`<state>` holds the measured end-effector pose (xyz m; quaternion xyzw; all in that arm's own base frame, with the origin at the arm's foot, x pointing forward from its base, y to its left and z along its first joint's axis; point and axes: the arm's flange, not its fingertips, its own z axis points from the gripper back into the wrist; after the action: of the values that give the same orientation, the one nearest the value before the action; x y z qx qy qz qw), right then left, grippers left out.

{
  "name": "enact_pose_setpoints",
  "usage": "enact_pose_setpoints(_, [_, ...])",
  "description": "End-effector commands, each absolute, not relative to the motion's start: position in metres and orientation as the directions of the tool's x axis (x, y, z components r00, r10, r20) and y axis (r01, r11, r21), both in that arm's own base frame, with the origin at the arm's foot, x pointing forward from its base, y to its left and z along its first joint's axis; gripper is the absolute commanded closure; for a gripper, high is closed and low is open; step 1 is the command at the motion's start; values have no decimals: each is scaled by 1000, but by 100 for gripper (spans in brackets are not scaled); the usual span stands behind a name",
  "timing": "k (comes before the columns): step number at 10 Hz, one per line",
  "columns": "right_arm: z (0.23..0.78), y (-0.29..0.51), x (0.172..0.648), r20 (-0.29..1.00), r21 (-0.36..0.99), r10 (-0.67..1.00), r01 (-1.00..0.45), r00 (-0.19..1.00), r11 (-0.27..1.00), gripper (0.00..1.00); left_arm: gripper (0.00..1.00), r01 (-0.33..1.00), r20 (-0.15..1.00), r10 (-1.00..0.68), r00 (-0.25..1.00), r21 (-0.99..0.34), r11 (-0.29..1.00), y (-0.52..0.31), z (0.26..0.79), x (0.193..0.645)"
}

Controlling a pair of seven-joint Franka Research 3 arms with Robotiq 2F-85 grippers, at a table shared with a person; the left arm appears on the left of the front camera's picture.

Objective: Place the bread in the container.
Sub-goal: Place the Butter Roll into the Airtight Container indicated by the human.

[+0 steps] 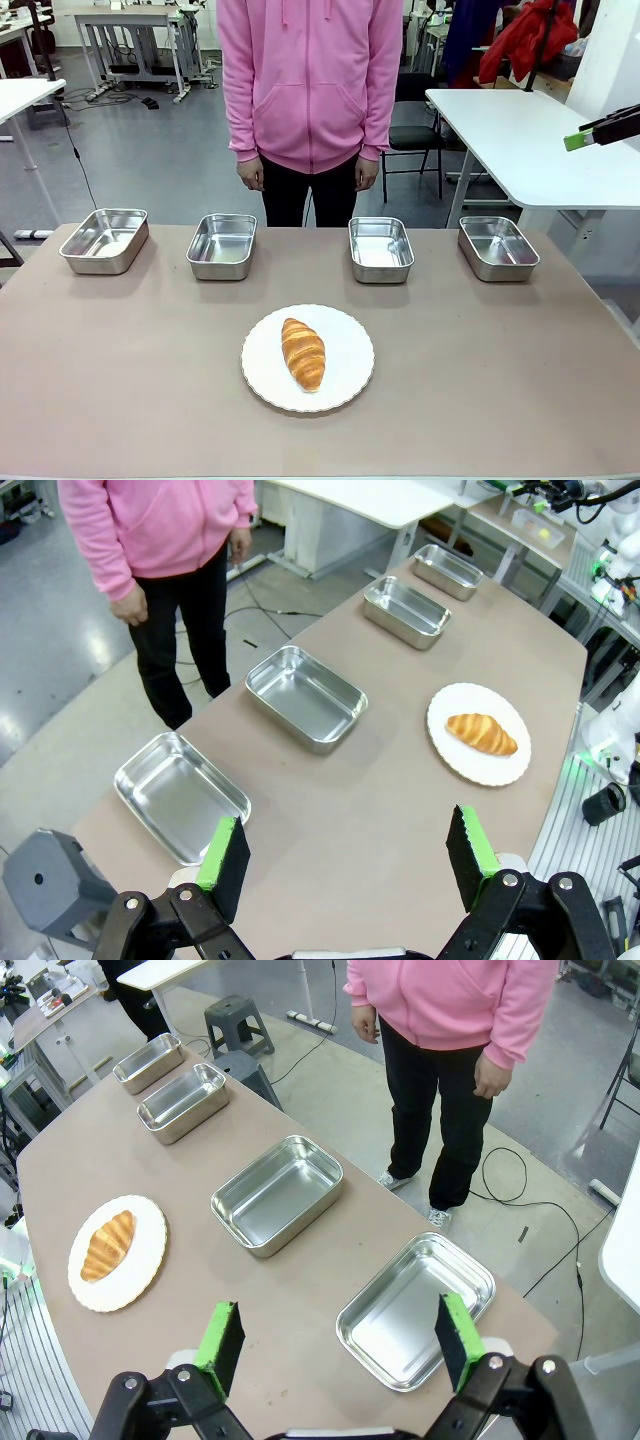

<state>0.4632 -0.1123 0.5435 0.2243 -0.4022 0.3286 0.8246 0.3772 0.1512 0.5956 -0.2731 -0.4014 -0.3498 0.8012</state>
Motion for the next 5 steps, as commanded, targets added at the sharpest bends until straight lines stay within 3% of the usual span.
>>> enact_pose_setpoints(1, [543,-111,463,812,105,361,-724,458,682,0,0,781,837,-341,428,-153,605,150,597,377])
enact_pose_setpoints(5, [543,-111,463,812,105,361,-724,458,682,0,0,781,837,-341,428,-153,605,150,597,377])
